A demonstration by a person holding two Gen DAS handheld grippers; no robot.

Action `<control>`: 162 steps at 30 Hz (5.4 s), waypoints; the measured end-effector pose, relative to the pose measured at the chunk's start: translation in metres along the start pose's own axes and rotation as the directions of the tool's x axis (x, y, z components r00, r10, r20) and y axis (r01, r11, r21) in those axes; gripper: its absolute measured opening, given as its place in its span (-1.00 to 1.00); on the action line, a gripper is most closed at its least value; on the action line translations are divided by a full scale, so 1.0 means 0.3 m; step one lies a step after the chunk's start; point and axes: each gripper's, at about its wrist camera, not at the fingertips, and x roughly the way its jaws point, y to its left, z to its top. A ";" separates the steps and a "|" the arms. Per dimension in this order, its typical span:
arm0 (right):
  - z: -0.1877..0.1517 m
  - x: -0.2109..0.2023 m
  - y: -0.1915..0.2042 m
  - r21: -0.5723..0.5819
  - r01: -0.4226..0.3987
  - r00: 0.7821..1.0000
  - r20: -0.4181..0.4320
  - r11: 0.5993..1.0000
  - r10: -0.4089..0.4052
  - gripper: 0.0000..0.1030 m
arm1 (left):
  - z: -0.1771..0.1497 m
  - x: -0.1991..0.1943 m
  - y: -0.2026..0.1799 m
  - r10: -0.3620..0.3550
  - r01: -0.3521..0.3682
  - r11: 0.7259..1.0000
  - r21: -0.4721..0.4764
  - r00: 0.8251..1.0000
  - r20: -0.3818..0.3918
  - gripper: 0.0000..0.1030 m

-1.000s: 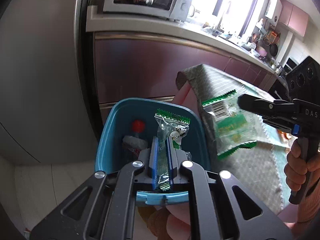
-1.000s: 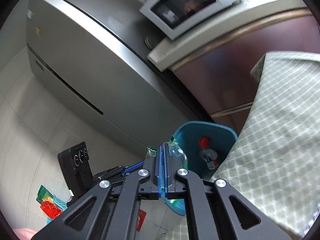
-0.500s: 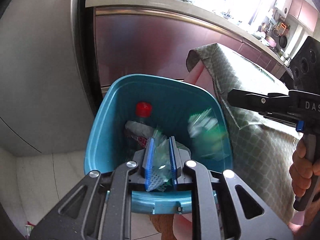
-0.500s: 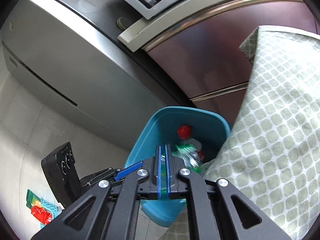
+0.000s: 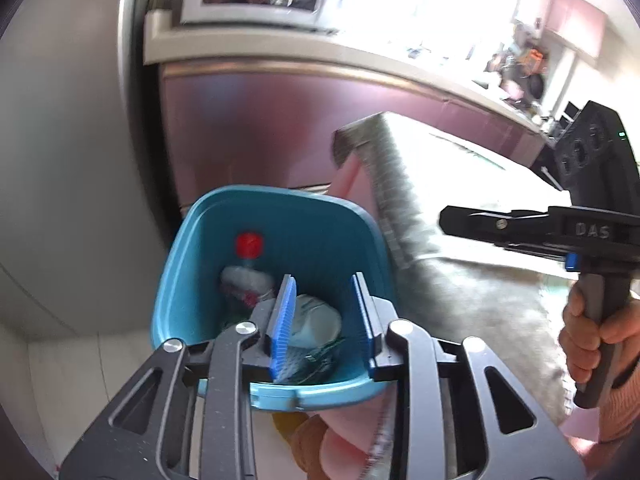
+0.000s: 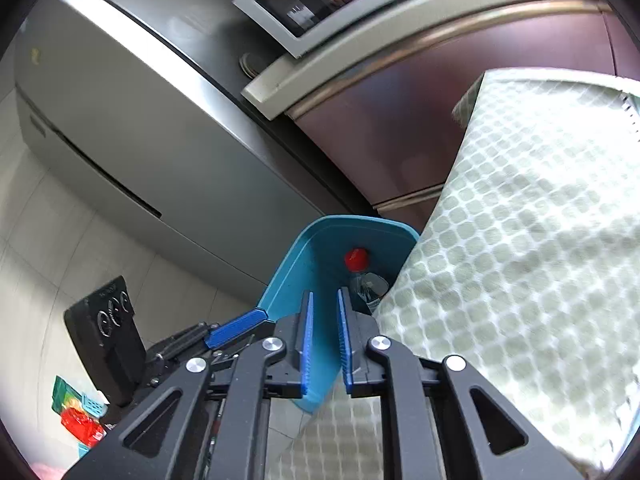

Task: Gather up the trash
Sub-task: 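Move both open tools back over the table, then grasp the white tissue with right tool while left tool approaches the gold wrapper, then close left tool on the gold snack wrapper while right tool holds the tissue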

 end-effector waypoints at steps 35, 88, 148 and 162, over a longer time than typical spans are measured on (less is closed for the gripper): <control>-0.305 -0.851 -0.389 0.186 0.297 0.881 0.324 0.937 -0.344 -0.27 | -0.082 0.004 -0.779 -0.367 0.382 0.873 0.305 0.924 -0.105 -0.12; -0.117 -1.102 -0.709 0.254 0.330 0.823 0.393 0.909 -0.409 -0.75 | -0.086 0.188 -1.010 -0.405 0.467 0.833 0.297 0.880 -0.249 -0.08; -0.376 -0.991 -0.570 0.232 0.212 0.906 0.318 0.949 -0.279 -0.70 | -0.177 0.127 -1.066 -0.455 0.536 0.775 0.334 0.841 -0.294 -0.19; -0.318 -0.857 -0.464 0.185 0.201 0.933 0.263 0.962 -0.246 -0.70 | -0.140 0.081 -0.900 -0.489 0.528 0.807 0.265 0.849 -0.202 -0.19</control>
